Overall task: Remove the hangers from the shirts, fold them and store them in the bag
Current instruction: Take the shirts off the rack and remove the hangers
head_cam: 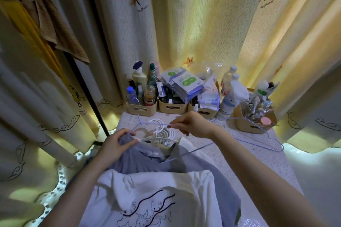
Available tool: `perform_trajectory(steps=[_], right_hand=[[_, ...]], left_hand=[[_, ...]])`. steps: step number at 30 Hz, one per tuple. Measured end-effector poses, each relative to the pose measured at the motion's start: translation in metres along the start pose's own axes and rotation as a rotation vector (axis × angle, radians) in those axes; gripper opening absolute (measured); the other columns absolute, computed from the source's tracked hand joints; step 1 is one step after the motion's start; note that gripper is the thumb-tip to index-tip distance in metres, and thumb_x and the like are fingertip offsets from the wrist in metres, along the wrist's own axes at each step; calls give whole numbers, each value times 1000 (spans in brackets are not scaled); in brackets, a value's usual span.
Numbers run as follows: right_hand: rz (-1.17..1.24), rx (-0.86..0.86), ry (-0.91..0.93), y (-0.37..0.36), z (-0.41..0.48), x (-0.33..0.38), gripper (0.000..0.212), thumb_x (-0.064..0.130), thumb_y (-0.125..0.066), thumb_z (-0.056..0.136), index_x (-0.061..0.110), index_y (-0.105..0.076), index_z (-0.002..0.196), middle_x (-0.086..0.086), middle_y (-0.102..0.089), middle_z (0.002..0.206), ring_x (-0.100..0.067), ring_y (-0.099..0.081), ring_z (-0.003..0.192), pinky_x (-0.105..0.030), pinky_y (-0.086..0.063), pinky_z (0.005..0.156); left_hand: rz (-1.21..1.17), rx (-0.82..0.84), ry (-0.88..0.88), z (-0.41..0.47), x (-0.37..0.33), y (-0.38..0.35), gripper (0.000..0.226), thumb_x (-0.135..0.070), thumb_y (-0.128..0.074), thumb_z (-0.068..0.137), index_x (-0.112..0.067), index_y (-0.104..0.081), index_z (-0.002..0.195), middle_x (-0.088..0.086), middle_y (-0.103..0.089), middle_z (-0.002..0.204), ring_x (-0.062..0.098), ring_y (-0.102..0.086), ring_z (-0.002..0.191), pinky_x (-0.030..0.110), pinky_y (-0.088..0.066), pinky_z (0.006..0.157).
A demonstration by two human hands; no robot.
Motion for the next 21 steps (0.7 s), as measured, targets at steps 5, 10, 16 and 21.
perform_trajectory(steps=[5,10,16,21], right_hand=[[-208,-220,-165,35,-20,-63,23,21,-58,93,16,-71,111,-4,-68,78,-15,-60,65,-30,-48,66],[-56,-484,-390,74,-75,-159,22,13,-59,92,7,-70,110,-3,-69,81,-19,-59,73,-27,-42,71],[1,-802,-556,112,-155,-244,18,5,-57,92,4,-70,104,12,-66,68,-11,-48,72,-1,-35,59],[-22,-750,-685,112,-173,-297,22,9,-56,94,5,-70,109,-13,-56,72,-25,-48,70,-12,-33,53]], left_hand=[[52,38,9,-2,13,-11,19,-7,-72,81,-7,-66,98,6,-68,96,19,-61,94,24,-44,80],[116,42,17,7,22,-21,12,-5,-64,87,-13,-66,95,4,-69,92,21,-63,92,27,-45,77],[163,107,8,19,25,-35,15,-6,-61,89,-20,-64,90,3,-67,87,24,-63,92,32,-44,79],[148,116,25,25,25,-40,15,-9,-61,90,-23,-67,89,0,-70,96,16,-62,96,31,-46,86]])
Point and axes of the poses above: each hand's wrist, its own z-axis towards the middle knuckle, its own y-axis out of the back of the hand, x = y × z, the point moved 7 cm from there along z, towards the middle knuckle
